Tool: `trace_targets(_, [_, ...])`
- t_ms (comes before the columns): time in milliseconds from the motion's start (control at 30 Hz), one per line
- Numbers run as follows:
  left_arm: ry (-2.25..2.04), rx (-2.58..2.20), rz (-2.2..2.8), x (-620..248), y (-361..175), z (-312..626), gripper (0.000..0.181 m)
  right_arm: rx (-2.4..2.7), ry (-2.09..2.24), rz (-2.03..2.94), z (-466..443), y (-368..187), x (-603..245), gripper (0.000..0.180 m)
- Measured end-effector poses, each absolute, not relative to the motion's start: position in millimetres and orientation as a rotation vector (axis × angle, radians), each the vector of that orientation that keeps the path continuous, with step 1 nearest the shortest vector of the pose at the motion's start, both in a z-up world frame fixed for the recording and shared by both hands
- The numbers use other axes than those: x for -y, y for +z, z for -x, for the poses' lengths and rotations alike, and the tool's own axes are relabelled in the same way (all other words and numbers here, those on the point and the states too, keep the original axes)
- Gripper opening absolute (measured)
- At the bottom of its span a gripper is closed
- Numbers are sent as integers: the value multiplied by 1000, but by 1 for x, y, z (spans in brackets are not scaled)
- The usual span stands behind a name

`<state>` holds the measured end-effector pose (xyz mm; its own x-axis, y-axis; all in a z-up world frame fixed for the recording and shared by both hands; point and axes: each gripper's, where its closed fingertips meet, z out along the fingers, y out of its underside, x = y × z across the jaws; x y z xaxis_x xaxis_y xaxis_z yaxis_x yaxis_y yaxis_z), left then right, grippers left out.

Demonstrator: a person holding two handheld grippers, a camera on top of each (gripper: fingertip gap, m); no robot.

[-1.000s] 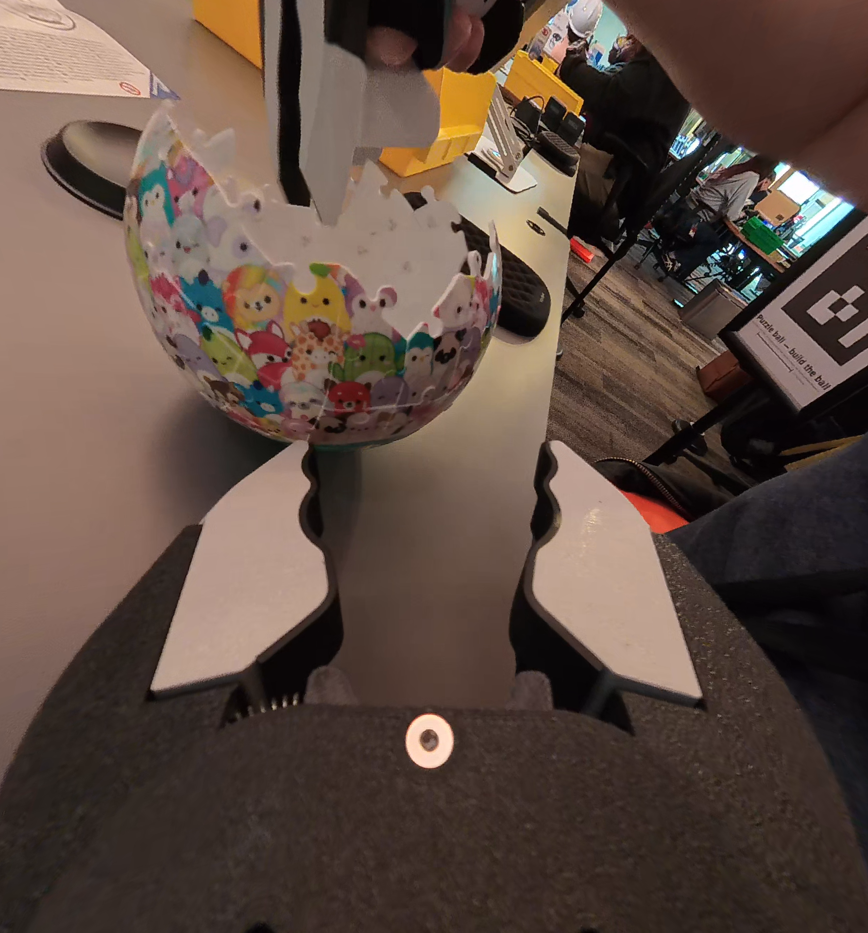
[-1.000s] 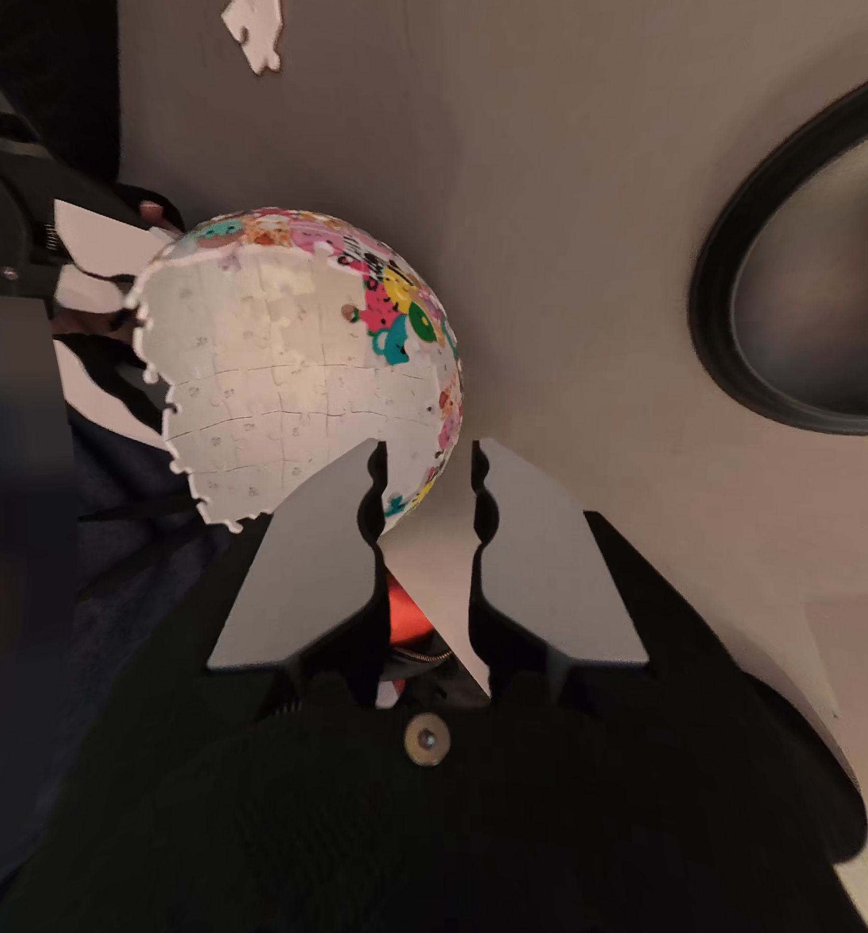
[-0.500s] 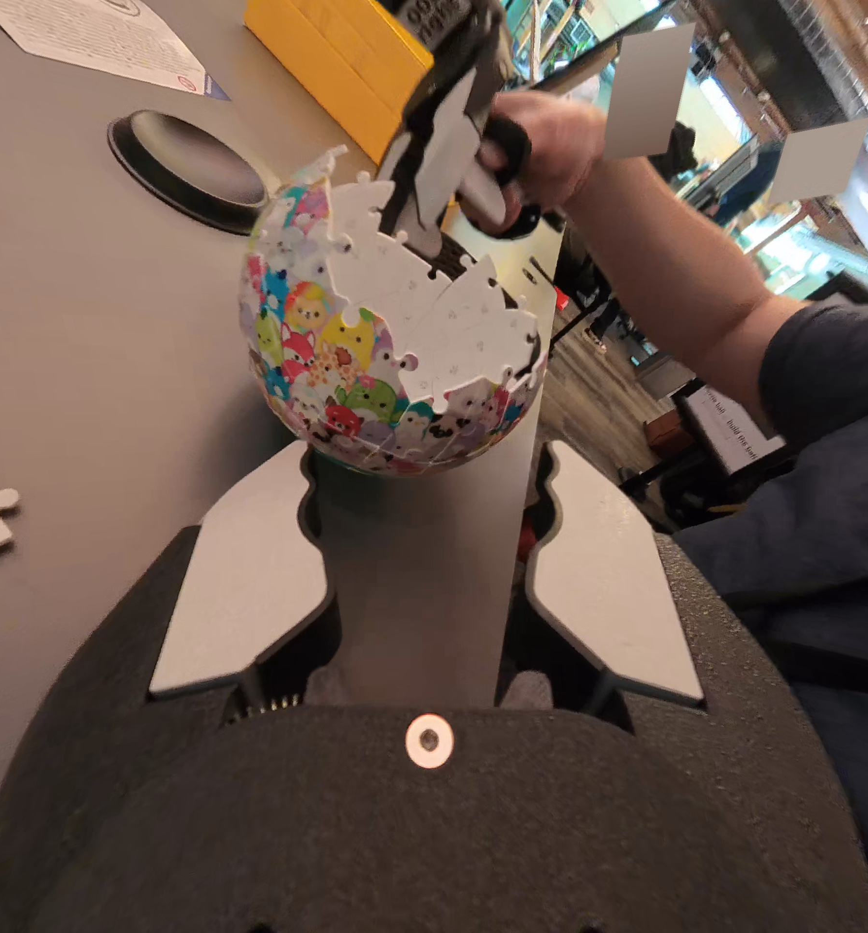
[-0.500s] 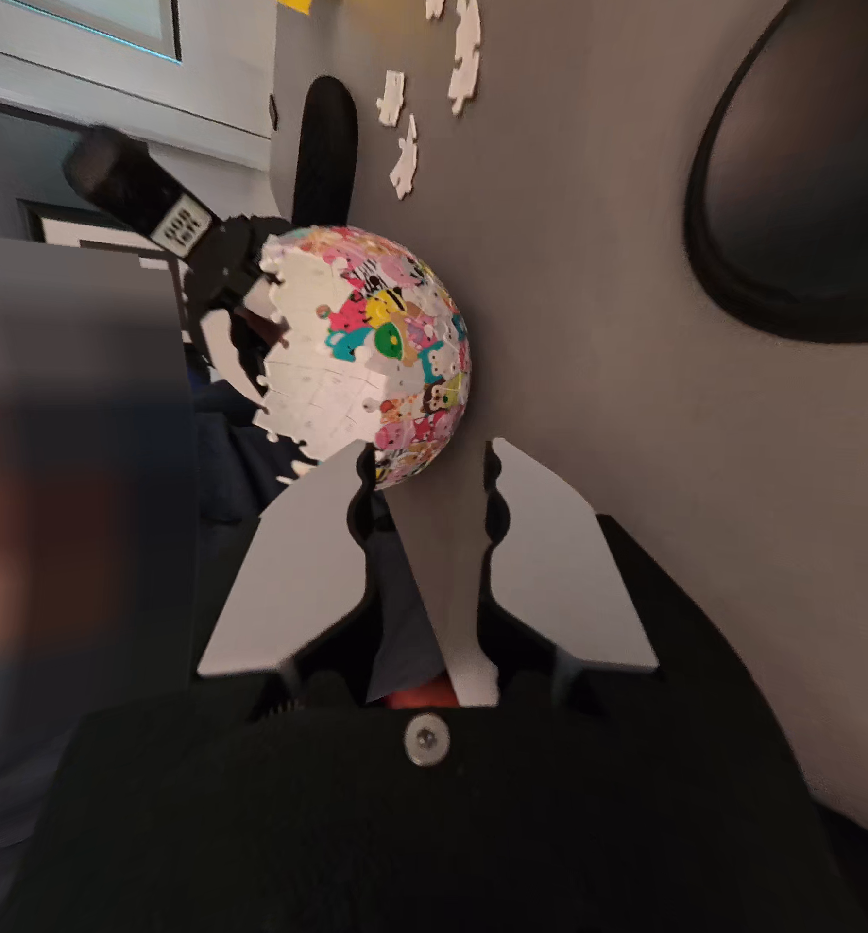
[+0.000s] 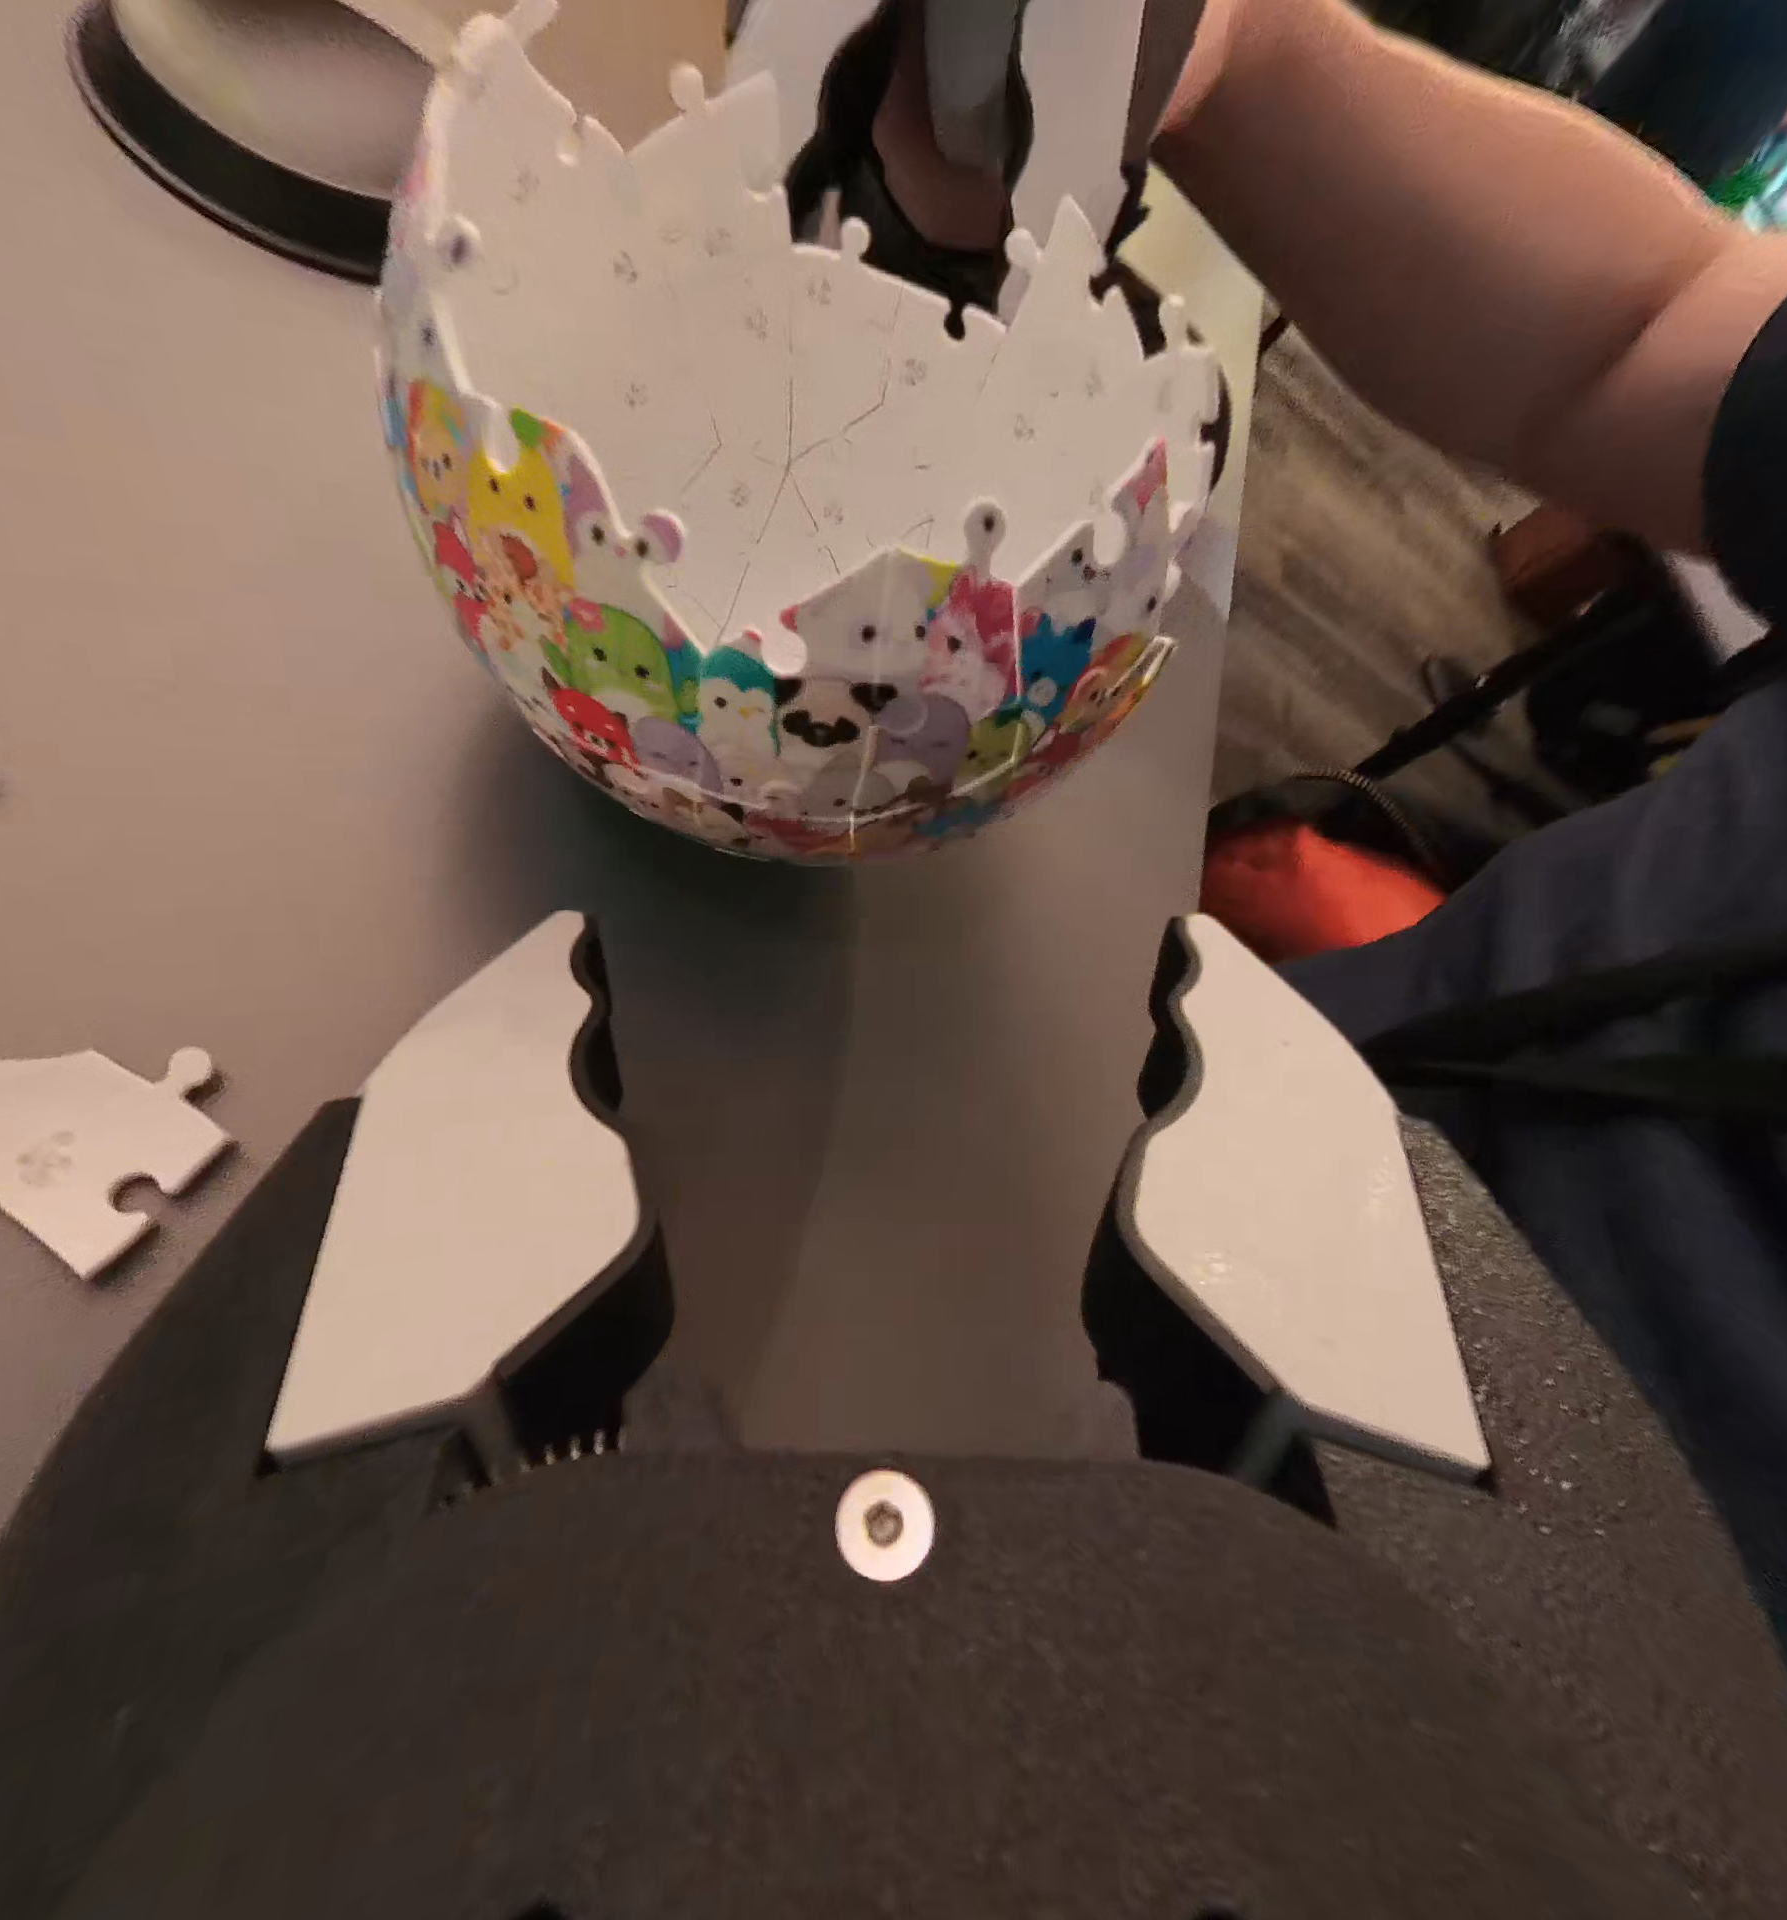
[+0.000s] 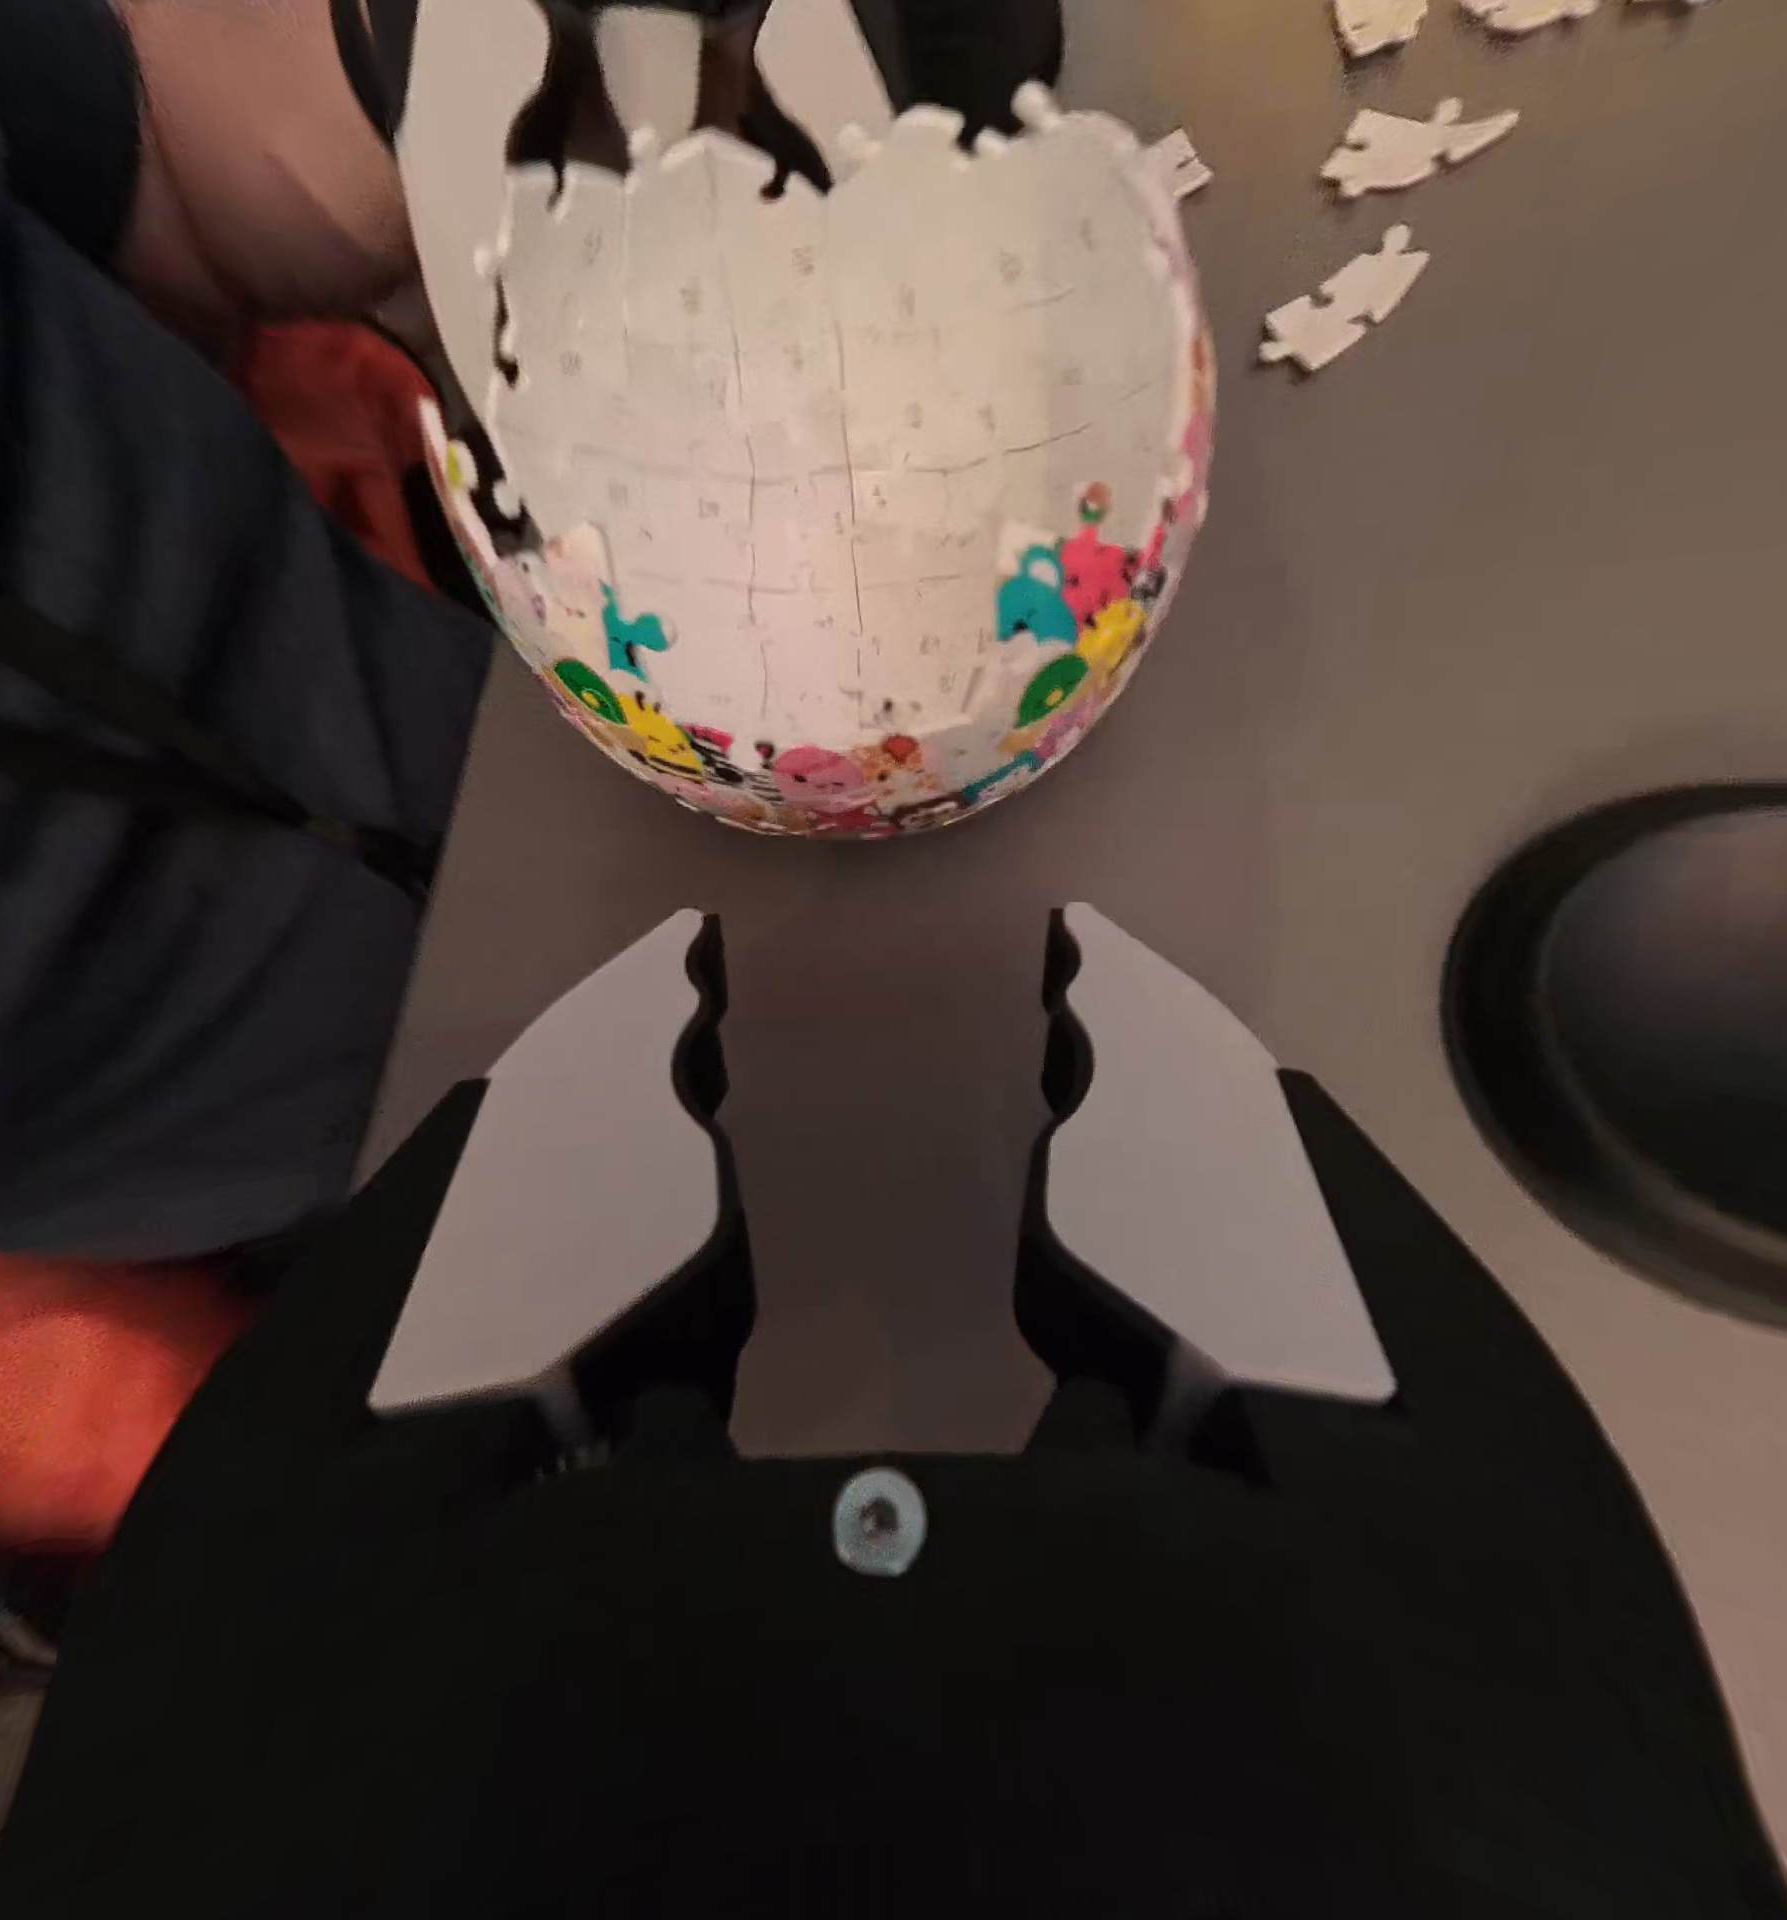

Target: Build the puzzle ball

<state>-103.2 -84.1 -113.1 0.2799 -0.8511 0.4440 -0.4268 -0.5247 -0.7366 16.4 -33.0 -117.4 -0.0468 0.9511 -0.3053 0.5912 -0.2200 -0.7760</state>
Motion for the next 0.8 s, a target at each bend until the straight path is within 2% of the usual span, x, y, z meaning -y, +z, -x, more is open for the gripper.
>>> trace_targets(167, [-944, -1314, 2018, 72, -124, 101, 106, 1777, 1029, 1746, -3, -140, 33, 85])
trace_targets(400, [-806, -1422, 1834, 59, -118, 91, 112, 1763, 802, 1570, 15, -142, 32, 117])
trace_targets(533, [-773, -1456, 1729, 57, -112, 83, 109, 1692, 767, 1487, 22, -131, 36, 120])
trace_targets(800, [-747, -1454, 1674, 47, -114, 79, 117, 1598, 782, 1465, 35, -118, 34, 123])
